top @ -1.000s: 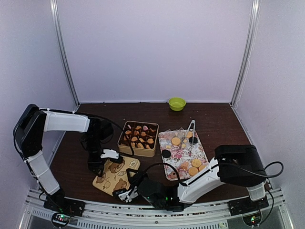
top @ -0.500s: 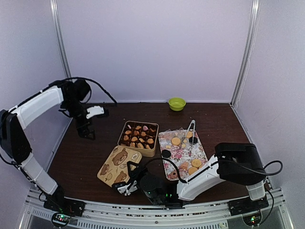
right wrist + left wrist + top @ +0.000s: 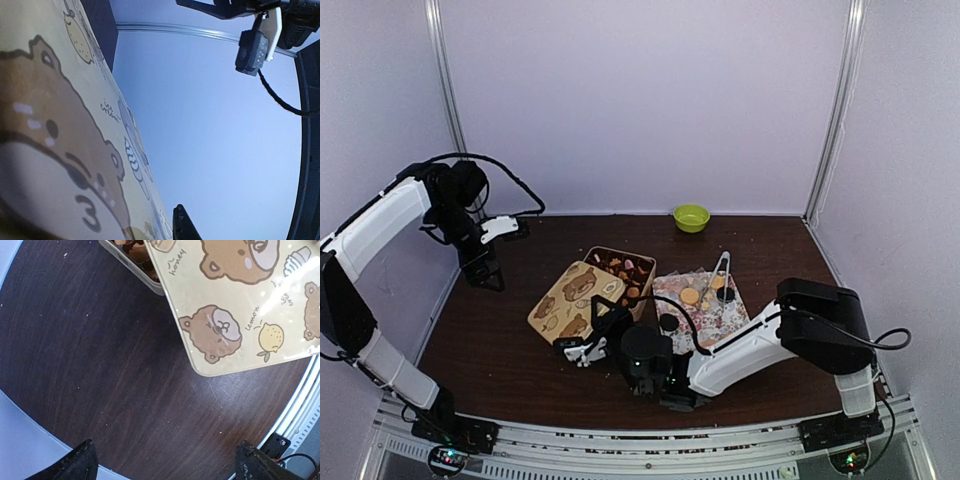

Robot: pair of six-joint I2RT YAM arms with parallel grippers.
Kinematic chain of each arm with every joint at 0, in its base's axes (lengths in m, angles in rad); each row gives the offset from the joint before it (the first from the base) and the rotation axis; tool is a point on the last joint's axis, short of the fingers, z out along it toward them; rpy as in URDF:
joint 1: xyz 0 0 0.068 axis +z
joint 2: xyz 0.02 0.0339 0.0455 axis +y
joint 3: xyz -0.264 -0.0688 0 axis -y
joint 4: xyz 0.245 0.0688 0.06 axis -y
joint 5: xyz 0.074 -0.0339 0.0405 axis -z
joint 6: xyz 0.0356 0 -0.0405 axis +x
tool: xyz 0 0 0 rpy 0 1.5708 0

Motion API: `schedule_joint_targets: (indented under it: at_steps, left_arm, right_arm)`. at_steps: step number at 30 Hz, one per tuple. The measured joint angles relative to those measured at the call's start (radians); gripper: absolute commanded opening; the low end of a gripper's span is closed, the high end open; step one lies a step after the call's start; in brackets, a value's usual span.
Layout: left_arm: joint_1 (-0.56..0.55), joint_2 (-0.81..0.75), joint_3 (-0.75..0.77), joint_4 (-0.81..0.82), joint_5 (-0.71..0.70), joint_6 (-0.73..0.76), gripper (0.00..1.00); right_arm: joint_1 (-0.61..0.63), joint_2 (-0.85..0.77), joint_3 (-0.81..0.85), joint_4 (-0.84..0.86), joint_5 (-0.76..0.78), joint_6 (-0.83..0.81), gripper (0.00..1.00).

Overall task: Pack the cookies
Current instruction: Place the box lid on the packing box.

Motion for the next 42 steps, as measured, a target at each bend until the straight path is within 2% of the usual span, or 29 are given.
schedule_joint_targets:
  at_steps: [9, 16, 20, 25, 31, 42]
  left_arm:
    - [0.0, 0.132, 0.021, 0.062, 0.079, -0.04, 0.98]
    - [-0.022, 0.266, 0.035, 0.153, 0.123, -0.023, 0.98]
    - [-0.037, 0.396, 0.138, 0.172, 0.122, -0.022, 0.98]
    - [-0.055, 0.508, 0.239, 0.189, 0.119, -0.022, 0.98]
    - [-0.089, 0.56, 0.293, 0.203, 0.098, -0.019, 0.97]
    - [-0.124, 0.613, 0.293, 0.207, 0.011, 0.025, 0.98]
  right_arm:
    - [-0.133, 0.03, 0.197, -0.013, 0.011, 0.041, 0.0]
    - [-0.199, 0.129, 0.22, -0.063, 0.042, 0.094, 0.01]
    - [-0.203, 0.149, 0.22, -0.118, 0.052, 0.134, 0.03]
    - [-0.204, 0.149, 0.22, -0.144, 0.062, 0.169, 0.16]
    - [-0.205, 0.148, 0.2, -0.175, 0.069, 0.224, 0.31]
    - [-0.205, 0.147, 0.146, -0.295, 0.08, 0.305, 0.37]
